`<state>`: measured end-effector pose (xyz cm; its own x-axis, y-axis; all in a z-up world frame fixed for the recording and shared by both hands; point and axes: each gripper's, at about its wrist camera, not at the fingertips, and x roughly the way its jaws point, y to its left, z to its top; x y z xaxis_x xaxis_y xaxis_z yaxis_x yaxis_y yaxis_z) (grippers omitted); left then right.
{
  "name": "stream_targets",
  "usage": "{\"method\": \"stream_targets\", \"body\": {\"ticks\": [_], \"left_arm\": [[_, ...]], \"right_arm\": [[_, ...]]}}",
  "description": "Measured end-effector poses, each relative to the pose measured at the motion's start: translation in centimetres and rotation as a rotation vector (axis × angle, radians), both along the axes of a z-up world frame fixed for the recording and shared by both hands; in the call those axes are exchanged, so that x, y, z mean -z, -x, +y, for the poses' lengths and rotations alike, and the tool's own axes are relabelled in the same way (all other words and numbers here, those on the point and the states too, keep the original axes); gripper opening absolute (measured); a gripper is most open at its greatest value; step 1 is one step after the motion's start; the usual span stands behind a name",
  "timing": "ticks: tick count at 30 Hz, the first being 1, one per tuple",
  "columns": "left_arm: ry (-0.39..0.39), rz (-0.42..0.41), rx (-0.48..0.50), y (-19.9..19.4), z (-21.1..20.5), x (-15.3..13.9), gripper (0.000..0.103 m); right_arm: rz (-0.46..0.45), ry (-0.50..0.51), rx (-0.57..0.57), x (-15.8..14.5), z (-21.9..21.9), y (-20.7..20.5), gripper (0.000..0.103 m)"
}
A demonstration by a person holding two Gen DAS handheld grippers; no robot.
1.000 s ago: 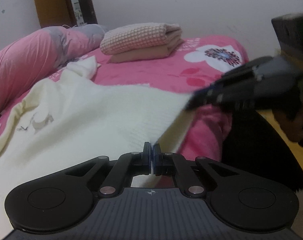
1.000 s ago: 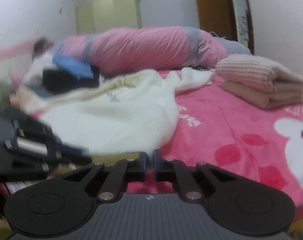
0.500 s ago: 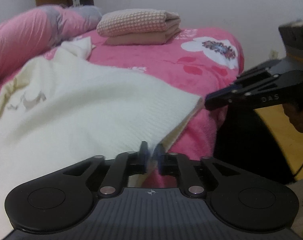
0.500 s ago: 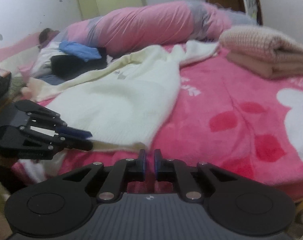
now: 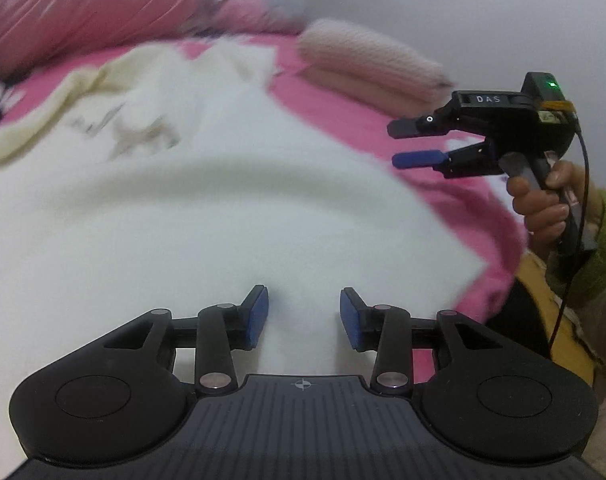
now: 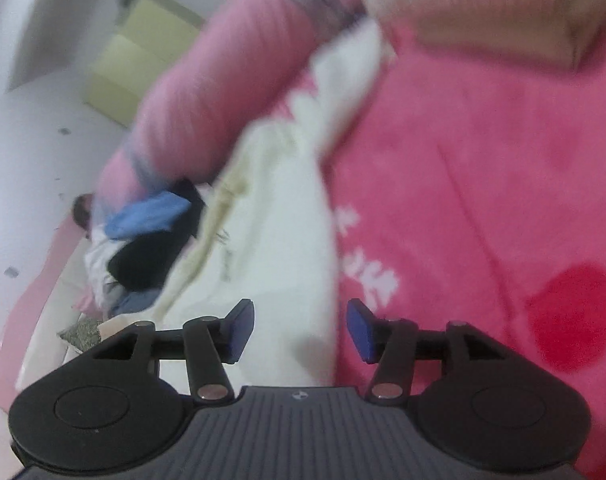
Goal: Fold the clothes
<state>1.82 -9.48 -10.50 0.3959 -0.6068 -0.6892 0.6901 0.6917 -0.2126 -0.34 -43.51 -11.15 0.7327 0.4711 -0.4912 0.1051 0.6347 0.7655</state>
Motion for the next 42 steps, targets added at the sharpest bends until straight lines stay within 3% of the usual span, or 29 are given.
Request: {"method": "stream_targets", "body": {"ticks": [3,9,15,18,19,20,21,22,26,30,31,34,37,42], "left_arm": [[0.033,0.019,-0.002,-0.3,1.0,0.4,0.040],[0.105,0.058,0.010,-0.7,2.2,1.0,0.042],[0.185,0.126,-0.014,-1.4,3.2,1.5,0.045],[0.225,0.159,-0.027,-1.8,3.7,1.7,0.045],[0.234,0.166,-0.029,-1.8,3.8,1.8,0.045],[0.241,0.169,-0.030,-1.8,3.9,1.8,0.045],[0.247,0.173,-0.032,-1.8,4.0,1.9,0.045],[0.254,0.176,-0.035,-1.8,4.2,1.9,0.045],[0.267,0.181,-0.037,-1.8,4.5,2.1,0.045],[0.257,0.172,-0.030,-1.8,4.6,2.0,0.045],[0.254,0.168,-0.028,-1.7,4.5,1.9,0.045],[0.242,0.157,-0.025,-1.7,4.4,1.8,0.045],[0.239,0.149,-0.026,-1.5,4.5,1.7,0.045],[0.245,0.129,-0.074,-0.5,5.8,1.0,0.046]], "right_arm": [[0.017,-0.006,-0.012,1.2,0.7,-0.7,0.050],[-0.013,-0.009,0.027,-0.2,-1.2,-3.7,0.049],[0.046,-0.071,0.048,0.5,-3.6,-12.9,0.051],[0.087,-0.076,-0.009,1.5,-3.1,-17.1,0.052],[0.091,-0.046,-0.038,1.7,-2.4,-18.1,0.051],[0.094,-0.011,-0.056,1.9,-1.5,-18.6,0.036],[0.062,0.029,-0.054,1.2,-1.2,-18.1,0.018],[0.030,0.070,-0.052,0.5,-0.9,-17.7,0.008],[-0.065,0.180,-0.016,-1.7,-0.7,-16.0,0.008],[0.042,0.310,-0.045,1.5,0.6,-17.6,0.007],[0.033,0.264,-0.027,2.1,0.2,-17.5,0.008],[0.066,0.081,0.039,1.6,-2.4,-16.0,0.022],[0.060,0.037,0.088,0.1,-4.1,-12.4,0.026],[0.066,0.018,0.063,-1.9,-3.7,-6.0,0.029]]}}
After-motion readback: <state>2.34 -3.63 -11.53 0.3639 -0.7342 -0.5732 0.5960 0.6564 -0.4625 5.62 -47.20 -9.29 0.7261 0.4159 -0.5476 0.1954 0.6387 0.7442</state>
